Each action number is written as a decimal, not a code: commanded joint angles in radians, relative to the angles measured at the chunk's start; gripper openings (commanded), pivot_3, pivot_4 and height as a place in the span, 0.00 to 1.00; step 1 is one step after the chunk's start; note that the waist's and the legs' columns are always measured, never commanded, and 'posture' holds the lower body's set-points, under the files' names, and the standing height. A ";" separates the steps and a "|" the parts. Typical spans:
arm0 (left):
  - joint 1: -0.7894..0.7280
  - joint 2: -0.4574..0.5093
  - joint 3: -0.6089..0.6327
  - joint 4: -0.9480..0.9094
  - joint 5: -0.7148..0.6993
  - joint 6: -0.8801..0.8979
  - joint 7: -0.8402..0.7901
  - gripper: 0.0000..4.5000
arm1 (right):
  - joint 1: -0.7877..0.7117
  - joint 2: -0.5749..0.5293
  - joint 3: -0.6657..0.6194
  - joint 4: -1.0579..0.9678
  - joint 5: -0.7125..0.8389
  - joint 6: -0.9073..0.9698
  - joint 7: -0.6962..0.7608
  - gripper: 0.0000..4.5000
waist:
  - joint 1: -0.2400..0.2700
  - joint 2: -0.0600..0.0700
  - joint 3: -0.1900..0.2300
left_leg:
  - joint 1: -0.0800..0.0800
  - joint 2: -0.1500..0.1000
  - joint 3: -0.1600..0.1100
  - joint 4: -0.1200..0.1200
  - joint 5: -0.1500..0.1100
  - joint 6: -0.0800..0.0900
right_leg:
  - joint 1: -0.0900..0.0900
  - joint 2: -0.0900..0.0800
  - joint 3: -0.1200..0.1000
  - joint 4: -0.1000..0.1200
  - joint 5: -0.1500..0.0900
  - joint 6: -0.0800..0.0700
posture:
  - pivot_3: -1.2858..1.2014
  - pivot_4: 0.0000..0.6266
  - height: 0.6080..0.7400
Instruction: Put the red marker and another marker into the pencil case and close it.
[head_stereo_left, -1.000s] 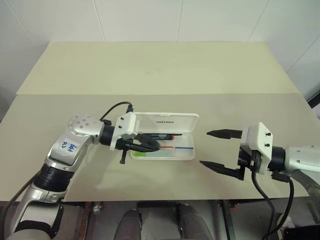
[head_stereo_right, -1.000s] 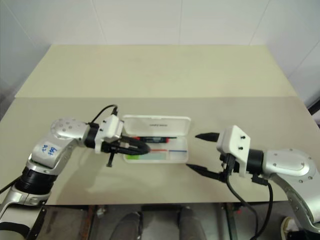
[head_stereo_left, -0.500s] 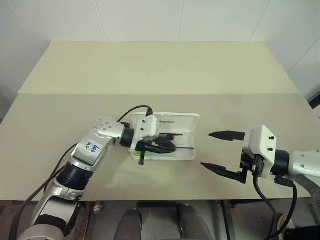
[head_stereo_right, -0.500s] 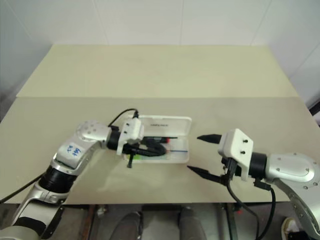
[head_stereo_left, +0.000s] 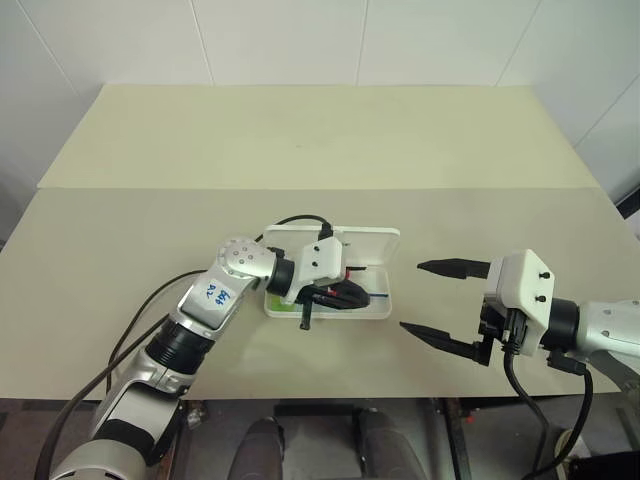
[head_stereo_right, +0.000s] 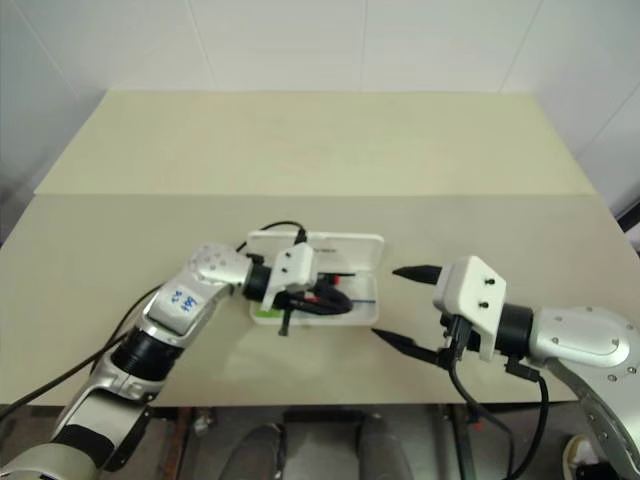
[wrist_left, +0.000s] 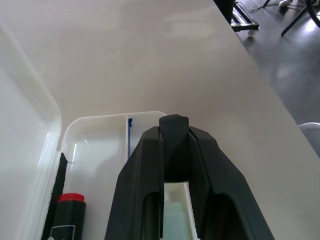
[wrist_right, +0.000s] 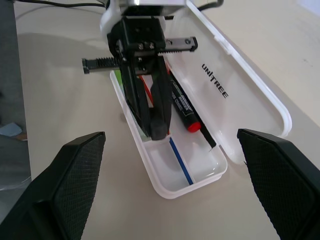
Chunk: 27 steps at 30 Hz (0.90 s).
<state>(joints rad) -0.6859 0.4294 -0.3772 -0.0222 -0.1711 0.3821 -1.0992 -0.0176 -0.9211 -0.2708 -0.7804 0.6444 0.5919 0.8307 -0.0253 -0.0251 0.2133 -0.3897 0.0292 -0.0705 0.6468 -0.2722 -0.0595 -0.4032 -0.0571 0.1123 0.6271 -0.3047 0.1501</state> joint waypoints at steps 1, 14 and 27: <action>-0.028 -0.030 -0.019 0.003 0.023 -0.031 0.012 0.08 | -0.014 0.007 -0.001 -0.031 0.019 -0.001 -0.017 1.00 | 0.000 0.000 0.000 | 0.000 0.000 0.000 0.000 0.000 0.000 | 0.000 0.000 0.000 0.000 0.000 0.000 | 0.52 0.24 1.00; -0.035 -0.076 -0.026 0.028 0.041 -0.016 0.019 0.08 | -0.040 0.004 0.018 -0.034 0.033 0.007 -0.040 1.00 | 0.000 0.000 0.000 | 0.001 0.000 0.000 0.000 0.000 0.000 | 0.001 0.000 0.000 0.000 0.000 0.000 | 0.52 0.24 1.00; -0.029 -0.081 -0.028 0.046 0.067 -0.039 0.033 0.99 | -0.048 0.009 0.028 -0.037 0.037 0.014 -0.045 1.00 | 0.000 0.000 0.000 | 0.001 0.000 0.000 0.000 0.000 0.000 | 0.001 0.000 0.000 0.000 0.000 0.000 | 0.52 0.24 1.00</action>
<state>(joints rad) -0.7019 0.3550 -0.4066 0.0456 -0.1068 0.3597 -1.0707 -0.0586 -0.9170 -0.2388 -0.7836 0.6619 0.6114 0.7922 -0.0251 -0.0251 0.2133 -0.3890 0.0290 -0.0709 0.6469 -0.2722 -0.0595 -0.4018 -0.0570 0.1124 0.6266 -0.3045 0.1504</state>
